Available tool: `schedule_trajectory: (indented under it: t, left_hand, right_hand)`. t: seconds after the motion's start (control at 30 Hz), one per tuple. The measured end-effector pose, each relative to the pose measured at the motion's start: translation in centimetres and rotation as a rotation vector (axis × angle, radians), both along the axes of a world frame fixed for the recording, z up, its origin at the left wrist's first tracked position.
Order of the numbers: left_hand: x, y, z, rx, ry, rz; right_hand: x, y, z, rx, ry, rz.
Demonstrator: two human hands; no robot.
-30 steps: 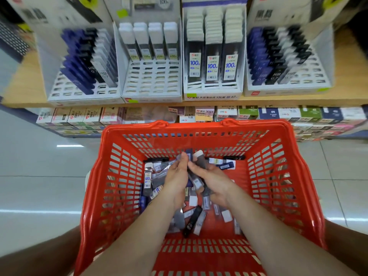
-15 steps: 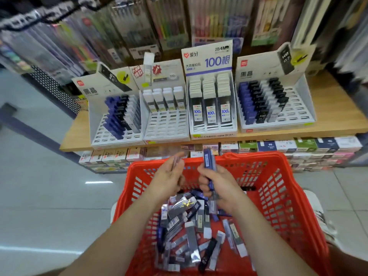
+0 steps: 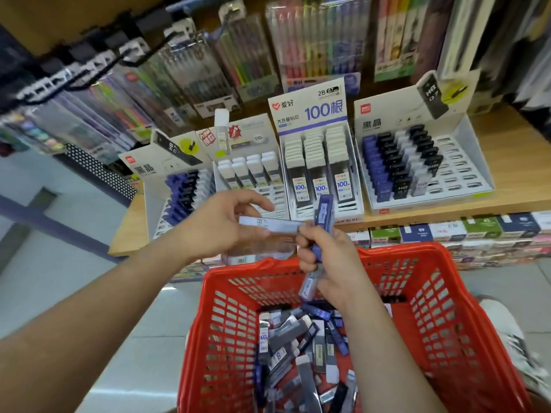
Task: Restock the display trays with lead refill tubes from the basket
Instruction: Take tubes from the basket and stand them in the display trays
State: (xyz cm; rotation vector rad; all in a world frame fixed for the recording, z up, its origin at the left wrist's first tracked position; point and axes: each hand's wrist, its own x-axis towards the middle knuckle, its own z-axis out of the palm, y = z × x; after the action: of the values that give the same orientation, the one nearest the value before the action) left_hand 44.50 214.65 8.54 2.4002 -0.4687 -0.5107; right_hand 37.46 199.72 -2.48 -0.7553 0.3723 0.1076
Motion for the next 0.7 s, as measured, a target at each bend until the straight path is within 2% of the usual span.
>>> schedule_trajectory:
  t: [0.13,0.3,0.43,0.5,0.6,0.7]
  left_hand:
    - [0.8,0.7,0.4,-0.241,0.045,0.19]
    - [1.2,0.8,0.0,-0.539,0.186,0.382]
    - [1.1,0.5,-0.2,-0.474,0.094,0.362]
    - [1.4,0.4,-0.1,-0.434,0.033,0.357]
    - [2.0,0.2,0.1,-0.429,-0.046,0.35]
    - [2.5,0.2,0.7,-0.431,-0.088,0.342]
  right_hand:
    - [0.7,-0.1,0.2,0.029,-0.051,-0.016]
    - [0.8,0.1,0.3,-0.182,-0.098,0.021]
    - [1.1,0.5,0.4,-0.384,-0.064,0.077]
    - [1.4,0.5,0.6,-0.42,-0.023,0.076]
    - [2.0,-0.2,1.1,-0.243,0.037,0.023]
    - [2.5,-1.6,1.5,0.193,0.052,-0.064]
